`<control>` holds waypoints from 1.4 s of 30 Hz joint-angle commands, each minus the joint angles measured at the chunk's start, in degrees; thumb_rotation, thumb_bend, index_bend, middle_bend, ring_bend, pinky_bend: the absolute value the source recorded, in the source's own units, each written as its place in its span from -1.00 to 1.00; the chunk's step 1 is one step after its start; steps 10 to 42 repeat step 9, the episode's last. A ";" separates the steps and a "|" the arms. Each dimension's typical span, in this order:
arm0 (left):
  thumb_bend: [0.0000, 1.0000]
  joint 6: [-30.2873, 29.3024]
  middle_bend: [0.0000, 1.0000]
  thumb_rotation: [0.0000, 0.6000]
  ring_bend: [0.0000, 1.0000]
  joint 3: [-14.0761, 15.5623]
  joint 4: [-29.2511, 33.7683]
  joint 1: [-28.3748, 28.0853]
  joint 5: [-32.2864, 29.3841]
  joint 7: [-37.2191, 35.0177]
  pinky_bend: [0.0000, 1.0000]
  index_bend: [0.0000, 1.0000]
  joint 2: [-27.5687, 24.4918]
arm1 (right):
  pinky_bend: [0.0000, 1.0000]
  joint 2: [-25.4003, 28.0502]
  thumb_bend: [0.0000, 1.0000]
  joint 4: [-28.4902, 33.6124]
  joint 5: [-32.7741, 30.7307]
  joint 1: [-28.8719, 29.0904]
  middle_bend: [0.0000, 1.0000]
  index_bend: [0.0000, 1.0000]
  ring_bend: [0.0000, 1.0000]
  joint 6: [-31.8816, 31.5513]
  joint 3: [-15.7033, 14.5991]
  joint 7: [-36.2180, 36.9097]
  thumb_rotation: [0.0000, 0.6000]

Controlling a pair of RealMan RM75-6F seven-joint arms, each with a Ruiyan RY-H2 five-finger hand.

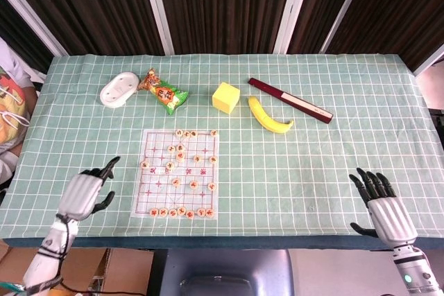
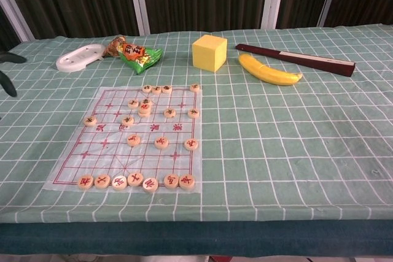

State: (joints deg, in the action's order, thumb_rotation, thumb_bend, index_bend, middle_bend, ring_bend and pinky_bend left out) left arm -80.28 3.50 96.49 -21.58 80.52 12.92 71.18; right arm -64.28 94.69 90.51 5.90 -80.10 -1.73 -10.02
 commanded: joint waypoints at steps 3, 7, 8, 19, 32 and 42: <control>-0.29 -12.78 -1.00 1.00 -1.00 3.07 -9.28 8.94 7.85 -11.76 -0.69 -1.00 -0.52 | -1.00 -0.79 -0.63 0.23 -0.10 -0.07 -1.00 -1.00 -1.00 -0.14 0.18 -1.29 1.00; -0.28 -12.47 -1.00 1.00 -1.00 2.41 -10.68 9.52 8.47 -12.16 -0.71 -1.00 -0.45 | -1.00 -0.85 -0.63 0.20 0.44 -0.29 -1.00 -1.00 -1.00 -0.70 0.05 -1.28 1.00; -0.28 -12.52 -1.00 1.00 -1.00 2.25 -10.68 9.63 8.74 -12.24 -0.71 -1.00 -0.39 | -1.00 -0.81 -0.63 0.18 0.54 -0.31 -1.00 -1.00 -1.00 -0.74 0.01 -1.18 1.00; -0.28 -12.74 -1.00 1.00 -1.00 2.02 -10.82 9.78 9.22 -12.39 -0.71 -1.00 -0.29 | -1.00 -0.77 -0.63 0.12 0.60 -0.33 -1.00 -1.00 -1.00 -0.78 -0.01 -1.12 1.00; -0.28 -12.74 -1.00 1.00 -1.00 2.02 -10.82 9.78 9.22 -12.39 -0.71 -1.00 -0.29 | -1.00 -0.77 -0.63 0.12 0.60 -0.33 -1.00 -1.00 -1.00 -0.78 -0.01 -1.12 1.00; -0.28 -12.74 -1.00 1.00 -1.00 2.02 -10.82 9.78 9.22 -12.39 -0.71 -1.00 -0.29 | -1.00 -0.77 -0.63 0.12 0.60 -0.33 -1.00 -1.00 -1.00 -0.78 -0.01 -1.12 1.00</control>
